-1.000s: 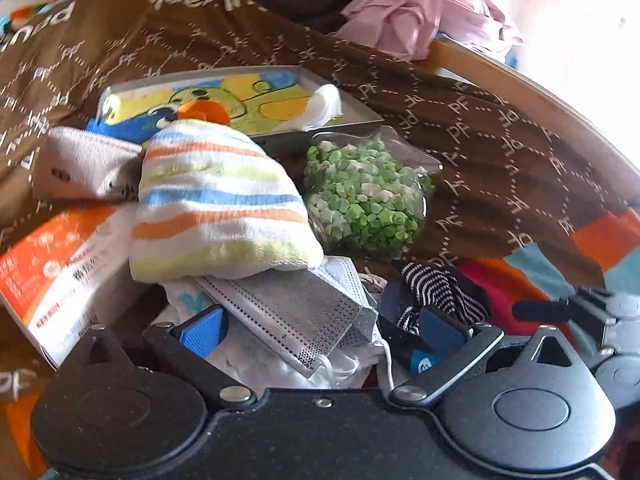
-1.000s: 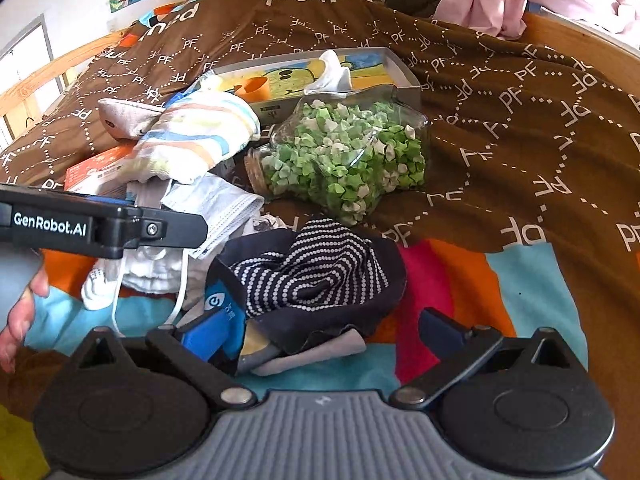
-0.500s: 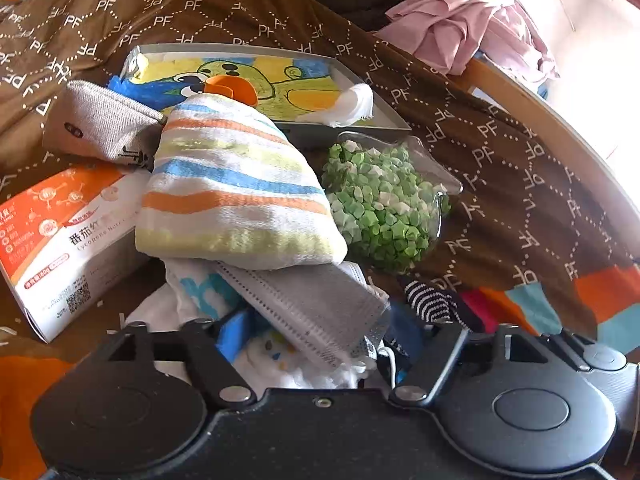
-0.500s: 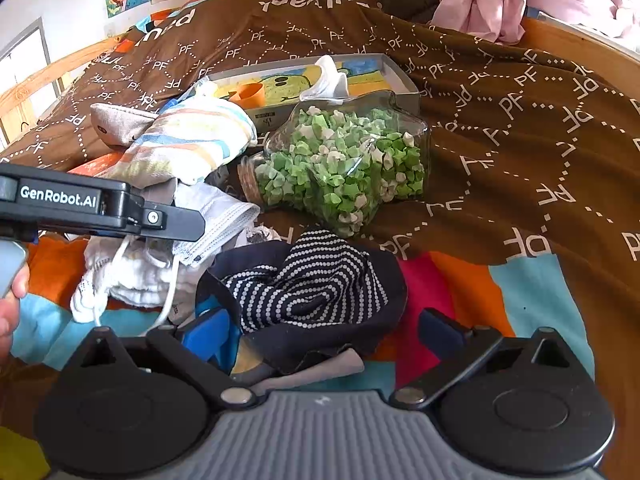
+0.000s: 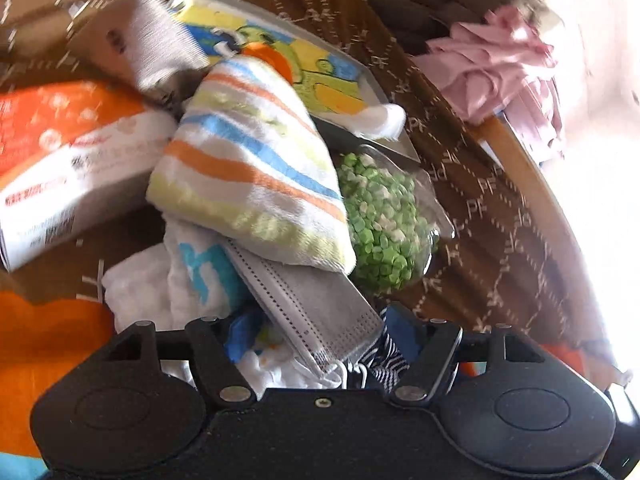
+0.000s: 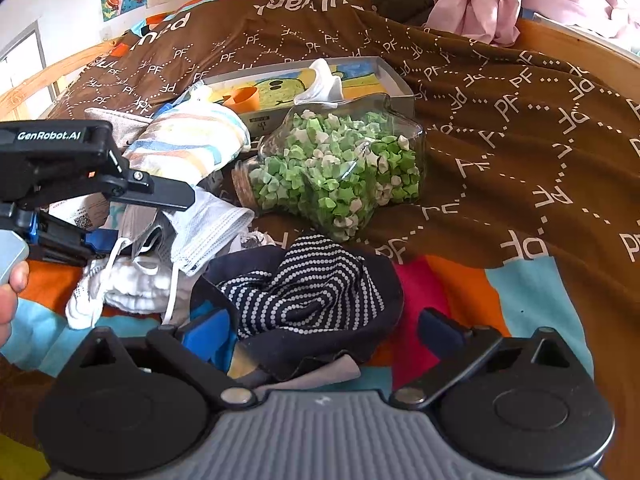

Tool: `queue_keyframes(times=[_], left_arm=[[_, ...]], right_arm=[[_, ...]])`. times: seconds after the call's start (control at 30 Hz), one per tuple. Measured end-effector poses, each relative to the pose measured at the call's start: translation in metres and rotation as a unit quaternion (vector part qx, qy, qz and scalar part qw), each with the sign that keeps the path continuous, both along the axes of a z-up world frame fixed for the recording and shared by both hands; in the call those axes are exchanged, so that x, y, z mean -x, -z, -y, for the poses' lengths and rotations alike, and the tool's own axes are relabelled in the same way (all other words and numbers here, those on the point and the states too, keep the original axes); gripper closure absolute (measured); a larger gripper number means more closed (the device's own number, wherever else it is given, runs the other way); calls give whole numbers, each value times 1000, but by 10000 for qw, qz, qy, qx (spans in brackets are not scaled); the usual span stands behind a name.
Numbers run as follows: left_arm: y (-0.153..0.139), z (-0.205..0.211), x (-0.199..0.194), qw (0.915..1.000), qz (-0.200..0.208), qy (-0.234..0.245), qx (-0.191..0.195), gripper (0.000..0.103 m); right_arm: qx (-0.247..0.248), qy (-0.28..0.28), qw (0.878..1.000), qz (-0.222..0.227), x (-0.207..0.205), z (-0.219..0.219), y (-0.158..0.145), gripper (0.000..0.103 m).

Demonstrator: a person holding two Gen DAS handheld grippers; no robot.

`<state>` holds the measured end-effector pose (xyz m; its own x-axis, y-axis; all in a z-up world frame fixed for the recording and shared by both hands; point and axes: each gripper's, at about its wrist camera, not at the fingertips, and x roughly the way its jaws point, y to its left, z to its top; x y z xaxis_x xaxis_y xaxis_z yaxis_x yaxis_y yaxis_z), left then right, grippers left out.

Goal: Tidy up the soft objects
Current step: 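Grasp the grey face mask with the left tool while the right tool reaches the striped cloth, then grasp the black-and-white striped cloth with the right tool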

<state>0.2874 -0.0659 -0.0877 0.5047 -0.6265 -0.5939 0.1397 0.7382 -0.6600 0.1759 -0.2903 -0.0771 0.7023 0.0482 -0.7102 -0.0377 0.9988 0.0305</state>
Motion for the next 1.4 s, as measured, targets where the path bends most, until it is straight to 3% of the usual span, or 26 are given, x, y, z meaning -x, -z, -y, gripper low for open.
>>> queue_keyframes(times=[0.1,0.3,0.5,0.57,0.7,0.77,0.87,1.13,1.4], left_arm=[[5,-4,-4,9994,-210,-182,213,32],[5,1,-4,9994,-254,-215,83,44],[5,4,-4,9994,-275,-197,-64,79],[7,3,-2,9993,-300,-182,-89,84],[4,4,3,9995,-226,-94,-181,86],[2,3,6,9995,-213,6,-227,87],[0,4,13,9992,-193,109,-337,89],[-9,10,38,9976,-99,317,-605,94],[-27,15,63,9941,258,559,-898,97]], right_arm=[[4,-1,10000,27,-1,0,0,1],[-100,32,9999,130,-6,-1,3,9],[-274,128,9995,0,-18,2,12,24],[-284,117,9995,-10,-20,2,14,41],[-432,46,9991,-28,-20,1,13,58],[-591,37,9982,-71,-19,3,12,75],[-834,66,9965,-61,-17,7,9,88],[-929,272,9948,301,-8,14,-5,94],[-1065,353,9897,886,4,19,-21,97]])
